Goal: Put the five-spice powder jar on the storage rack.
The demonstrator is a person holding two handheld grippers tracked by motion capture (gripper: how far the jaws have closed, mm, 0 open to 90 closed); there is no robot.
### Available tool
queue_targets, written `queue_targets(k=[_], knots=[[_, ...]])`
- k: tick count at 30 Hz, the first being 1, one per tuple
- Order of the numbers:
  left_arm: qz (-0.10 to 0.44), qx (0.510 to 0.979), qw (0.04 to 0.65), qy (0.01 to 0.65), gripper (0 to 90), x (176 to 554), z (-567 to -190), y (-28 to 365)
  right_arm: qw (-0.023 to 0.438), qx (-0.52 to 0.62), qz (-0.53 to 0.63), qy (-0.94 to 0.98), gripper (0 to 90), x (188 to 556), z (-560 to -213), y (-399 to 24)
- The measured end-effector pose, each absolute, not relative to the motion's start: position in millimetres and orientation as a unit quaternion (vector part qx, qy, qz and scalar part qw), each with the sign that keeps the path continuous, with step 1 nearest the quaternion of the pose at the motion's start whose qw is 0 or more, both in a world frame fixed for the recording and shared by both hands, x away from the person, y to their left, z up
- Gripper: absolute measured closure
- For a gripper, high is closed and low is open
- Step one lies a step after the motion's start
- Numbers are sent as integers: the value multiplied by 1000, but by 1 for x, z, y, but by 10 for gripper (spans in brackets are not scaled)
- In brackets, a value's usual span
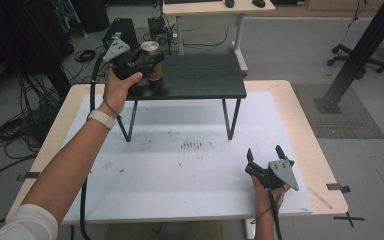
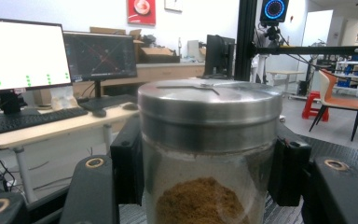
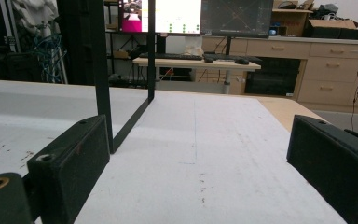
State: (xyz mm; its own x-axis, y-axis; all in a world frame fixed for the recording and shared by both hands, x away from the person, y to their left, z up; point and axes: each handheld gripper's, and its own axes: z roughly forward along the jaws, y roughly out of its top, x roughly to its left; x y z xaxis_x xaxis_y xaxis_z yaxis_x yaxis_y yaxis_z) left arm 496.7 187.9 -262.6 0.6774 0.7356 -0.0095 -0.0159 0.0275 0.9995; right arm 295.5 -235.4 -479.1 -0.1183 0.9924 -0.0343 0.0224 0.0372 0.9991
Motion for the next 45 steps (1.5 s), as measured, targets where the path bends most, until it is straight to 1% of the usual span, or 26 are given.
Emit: queue_targets(k=[23, 27, 30, 31, 33, 35, 38, 40, 45], knots=[[283, 634, 660, 286, 408, 497, -263, 188, 472, 467, 514, 543, 60, 295, -479, -235], [279, 630, 665, 290, 366, 496, -263, 189, 472, 467, 514, 543, 60, 295, -479, -235], [272, 628, 667, 295, 308, 496, -263, 189, 472, 467, 514, 543, 60, 295, -479, -235], [272, 626, 669, 295, 303, 496, -263, 190, 472, 467, 514, 543, 60, 295, -479, -235], [269, 622, 671, 302, 252, 497, -263, 191, 472, 467, 514, 543, 60, 295, -479, -235], [265, 615, 676, 308, 237, 497, -263, 192, 471, 467, 515, 543, 60, 295, -479, -236], [266, 607, 681, 312, 191, 497, -263, 193, 471, 468, 515, 542, 60, 295, -479, -236], [262, 596, 688, 321, 137, 497, -263, 194, 471, 468, 515, 542, 60, 295, -479, -236], [262, 581, 699, 326, 104, 498, -264, 197, 470, 469, 515, 542, 60, 296, -479, -236]])
